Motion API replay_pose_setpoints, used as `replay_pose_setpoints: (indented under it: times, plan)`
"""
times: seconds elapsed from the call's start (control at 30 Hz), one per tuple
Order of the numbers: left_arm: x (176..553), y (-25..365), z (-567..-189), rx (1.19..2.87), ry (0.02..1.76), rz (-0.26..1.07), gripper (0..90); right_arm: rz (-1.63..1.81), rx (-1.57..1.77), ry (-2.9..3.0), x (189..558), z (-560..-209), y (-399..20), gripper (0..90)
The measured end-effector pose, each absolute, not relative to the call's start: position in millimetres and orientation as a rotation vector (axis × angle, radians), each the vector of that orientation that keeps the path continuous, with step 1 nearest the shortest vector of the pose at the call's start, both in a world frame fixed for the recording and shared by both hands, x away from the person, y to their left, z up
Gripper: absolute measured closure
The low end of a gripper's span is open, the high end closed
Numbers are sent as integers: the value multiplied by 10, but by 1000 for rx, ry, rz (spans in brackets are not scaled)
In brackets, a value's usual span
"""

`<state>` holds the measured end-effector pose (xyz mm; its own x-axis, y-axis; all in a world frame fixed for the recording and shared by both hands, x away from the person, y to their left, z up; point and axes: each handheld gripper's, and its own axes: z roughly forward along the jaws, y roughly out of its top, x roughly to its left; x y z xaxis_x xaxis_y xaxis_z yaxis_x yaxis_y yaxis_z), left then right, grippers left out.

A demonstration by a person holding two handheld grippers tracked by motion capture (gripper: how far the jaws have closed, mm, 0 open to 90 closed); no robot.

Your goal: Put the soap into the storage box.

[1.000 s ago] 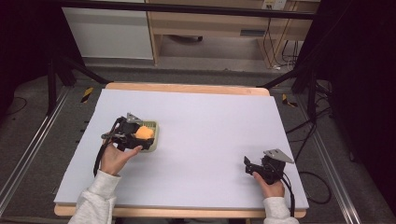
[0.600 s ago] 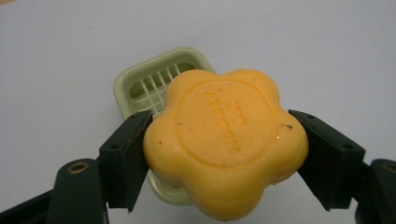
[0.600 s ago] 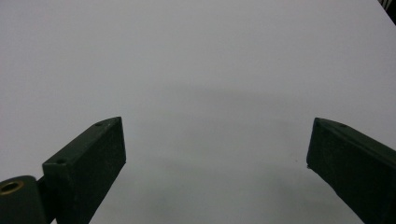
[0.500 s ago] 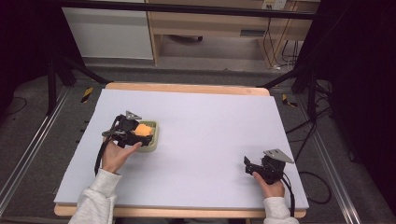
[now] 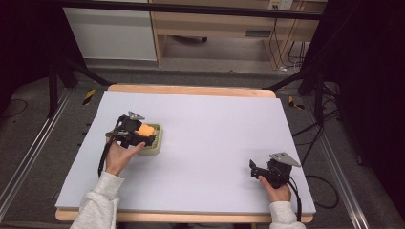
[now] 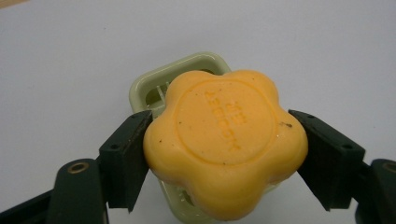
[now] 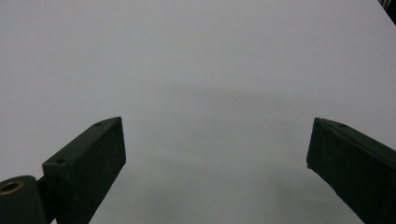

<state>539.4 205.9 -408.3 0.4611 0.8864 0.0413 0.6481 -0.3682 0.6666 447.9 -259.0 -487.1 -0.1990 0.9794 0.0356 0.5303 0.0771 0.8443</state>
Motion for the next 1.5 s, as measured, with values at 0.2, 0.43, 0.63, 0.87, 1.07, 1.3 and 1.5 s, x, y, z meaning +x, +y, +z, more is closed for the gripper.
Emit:
replay_pose_setpoints:
  times: [0.2,0.43,0.63,0.87,1.07,1.3,1.5]
  plan:
    - [5431,2033,-4121,2138,1274,539,248,1025,1494,1794,4482,-4872,-2591,51]
    - [5481,2008,-4205,2149,1279,532,248,1023,1496,1794,4481,-4872,-2591,50]
    - [5508,2008,-4263,2155,1284,525,248,1025,1494,1793,4481,-4872,-2591,51]
    - [5531,1997,-4310,2165,1291,525,248,1023,1496,1794,4481,-4872,-2591,51]
    - [5553,1989,-4357,2179,1292,525,248,1025,1494,1794,4481,-4872,-2591,51]
    - [5568,2002,-4384,2184,1303,526,248,1023,1495,1794,4480,-4871,-2590,51]
    - [5579,2013,-4407,2181,1308,517,248,1023,1494,1794,4480,-4871,-2590,50]
